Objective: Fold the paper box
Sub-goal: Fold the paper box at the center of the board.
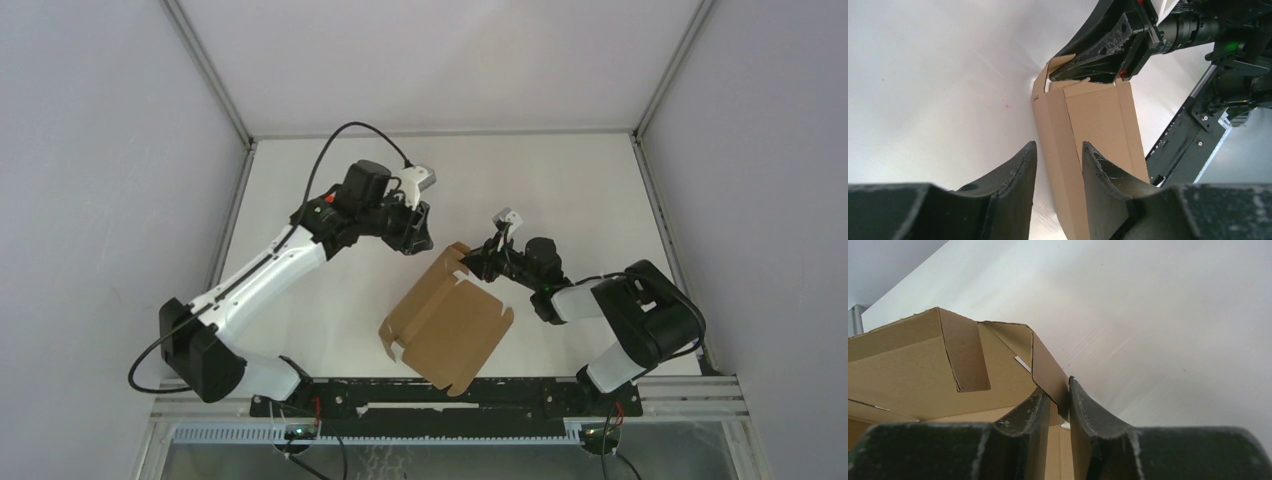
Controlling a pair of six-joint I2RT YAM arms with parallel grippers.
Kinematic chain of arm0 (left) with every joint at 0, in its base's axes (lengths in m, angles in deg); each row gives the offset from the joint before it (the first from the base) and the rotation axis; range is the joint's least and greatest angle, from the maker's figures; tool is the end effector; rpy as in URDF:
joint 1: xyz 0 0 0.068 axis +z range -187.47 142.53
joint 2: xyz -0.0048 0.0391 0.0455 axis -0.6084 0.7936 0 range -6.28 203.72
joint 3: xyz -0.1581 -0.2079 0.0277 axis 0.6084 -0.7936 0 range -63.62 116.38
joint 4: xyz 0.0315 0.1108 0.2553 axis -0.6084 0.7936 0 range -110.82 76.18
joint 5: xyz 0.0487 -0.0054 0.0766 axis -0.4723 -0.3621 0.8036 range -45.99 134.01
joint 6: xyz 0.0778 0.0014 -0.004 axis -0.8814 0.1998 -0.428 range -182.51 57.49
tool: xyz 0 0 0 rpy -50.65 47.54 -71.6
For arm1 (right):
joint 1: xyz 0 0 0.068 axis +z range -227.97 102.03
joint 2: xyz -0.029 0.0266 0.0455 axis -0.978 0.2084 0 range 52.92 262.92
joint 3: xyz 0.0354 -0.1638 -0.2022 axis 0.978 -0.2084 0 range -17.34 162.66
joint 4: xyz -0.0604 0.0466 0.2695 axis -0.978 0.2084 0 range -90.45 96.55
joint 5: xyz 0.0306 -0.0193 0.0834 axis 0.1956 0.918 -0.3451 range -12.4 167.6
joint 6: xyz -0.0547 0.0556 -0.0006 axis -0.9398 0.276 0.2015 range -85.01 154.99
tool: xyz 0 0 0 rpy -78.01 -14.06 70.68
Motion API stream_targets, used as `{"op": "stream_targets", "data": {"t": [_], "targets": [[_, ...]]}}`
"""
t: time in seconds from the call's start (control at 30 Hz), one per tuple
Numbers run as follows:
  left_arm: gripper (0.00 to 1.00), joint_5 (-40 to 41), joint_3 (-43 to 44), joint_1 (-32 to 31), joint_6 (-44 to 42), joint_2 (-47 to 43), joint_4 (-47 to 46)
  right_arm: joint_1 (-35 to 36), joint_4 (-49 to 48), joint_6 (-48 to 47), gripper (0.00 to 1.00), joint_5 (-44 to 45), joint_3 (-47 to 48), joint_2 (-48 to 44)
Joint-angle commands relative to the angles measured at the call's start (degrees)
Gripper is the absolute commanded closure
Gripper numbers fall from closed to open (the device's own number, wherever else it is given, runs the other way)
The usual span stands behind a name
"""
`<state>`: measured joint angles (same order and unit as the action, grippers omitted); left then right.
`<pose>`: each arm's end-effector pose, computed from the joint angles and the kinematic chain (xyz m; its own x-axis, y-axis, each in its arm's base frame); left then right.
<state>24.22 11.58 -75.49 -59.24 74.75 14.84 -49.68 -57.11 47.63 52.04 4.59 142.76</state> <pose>0.2638 -0.2347 0.3061 -0.5655 0.3739 -0.7351 0.7483 0.6074 -0.2667 0.2557 0.1703 0.1180 -0.3427 0.0397 -0.9386 -0.7432 0.5996 0.2968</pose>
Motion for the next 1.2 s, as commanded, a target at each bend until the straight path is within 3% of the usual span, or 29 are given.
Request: {"op": "stream_targets", "data": {"t": [0.0,0.1,0.2,1.17], "targets": [[0.59,1.55,-4.62,0.49,4.05,-5.22,-1.59,0.62,-0.74,-1.55,0.72,0.74,1.39,-1.93],[0.71,0.89,-7.54,0.52,4.91,-5.28,-2.19,0.90,-0.44,-1.70,0.72,0.90,1.36,-2.04],[0.74,-1.55,-9.68,0.53,6.08,-4.94,-3.89,1.18,-0.05,-1.88,0.72,1.24,1.38,-2.30],[0.69,-2.80,-13.28,-1.86,7.45,-2.71,-6.63,1.85,0.51,-2.01,0.72,1.81,1.29,-2.22]]}}
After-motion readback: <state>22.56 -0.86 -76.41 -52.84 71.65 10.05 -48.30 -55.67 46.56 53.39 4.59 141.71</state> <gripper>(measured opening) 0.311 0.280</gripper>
